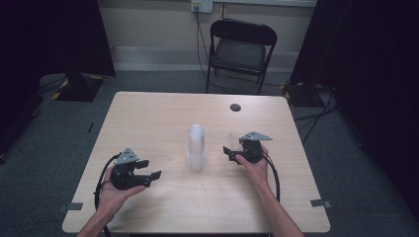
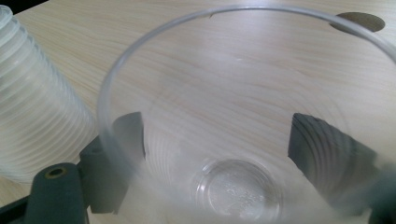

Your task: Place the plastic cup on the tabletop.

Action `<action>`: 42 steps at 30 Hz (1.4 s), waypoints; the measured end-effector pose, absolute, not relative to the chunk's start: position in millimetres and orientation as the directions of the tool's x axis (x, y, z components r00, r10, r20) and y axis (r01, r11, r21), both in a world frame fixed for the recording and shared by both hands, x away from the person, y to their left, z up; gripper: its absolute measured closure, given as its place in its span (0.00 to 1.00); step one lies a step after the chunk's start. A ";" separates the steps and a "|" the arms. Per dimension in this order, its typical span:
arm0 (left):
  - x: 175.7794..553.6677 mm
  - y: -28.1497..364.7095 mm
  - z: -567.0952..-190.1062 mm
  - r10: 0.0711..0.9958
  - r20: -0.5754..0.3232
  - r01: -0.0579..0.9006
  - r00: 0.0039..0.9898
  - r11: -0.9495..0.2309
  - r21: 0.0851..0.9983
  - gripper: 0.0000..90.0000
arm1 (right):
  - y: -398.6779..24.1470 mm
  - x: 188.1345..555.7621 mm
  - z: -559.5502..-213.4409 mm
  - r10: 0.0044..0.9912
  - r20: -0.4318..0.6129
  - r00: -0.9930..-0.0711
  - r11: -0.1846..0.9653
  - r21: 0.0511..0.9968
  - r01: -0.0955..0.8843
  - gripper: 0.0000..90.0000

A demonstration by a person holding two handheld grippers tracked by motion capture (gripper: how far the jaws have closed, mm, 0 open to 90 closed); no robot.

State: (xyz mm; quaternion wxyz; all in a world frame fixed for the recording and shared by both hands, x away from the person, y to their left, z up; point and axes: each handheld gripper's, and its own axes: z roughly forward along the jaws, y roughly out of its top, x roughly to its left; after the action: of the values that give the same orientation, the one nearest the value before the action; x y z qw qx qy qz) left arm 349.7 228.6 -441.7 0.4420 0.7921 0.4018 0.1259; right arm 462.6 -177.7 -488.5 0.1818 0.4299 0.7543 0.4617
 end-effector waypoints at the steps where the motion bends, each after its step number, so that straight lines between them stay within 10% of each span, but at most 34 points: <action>1: 348.7 229.5 -441.5 0.749 -0.152 0.522 0.644 -0.285 0.804 0.36 | -178.2 462.2 -489.0 0.818 0.121 -0.563 0.207 0.850 0.484 0.18; 42: 339.5 252.3 -440.4 0.823 -0.139 0.572 0.551 -0.251 0.781 0.28 | -247.1 370.0 -446.4 0.832 0.141 -0.536 0.189 0.837 0.513 0.18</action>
State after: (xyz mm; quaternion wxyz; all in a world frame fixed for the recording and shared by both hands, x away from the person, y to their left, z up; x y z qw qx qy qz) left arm 339.5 252.3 -440.4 0.4158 0.7764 0.4489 0.1509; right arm 370.0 -247.1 -446.4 0.1764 0.4481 0.7504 0.4527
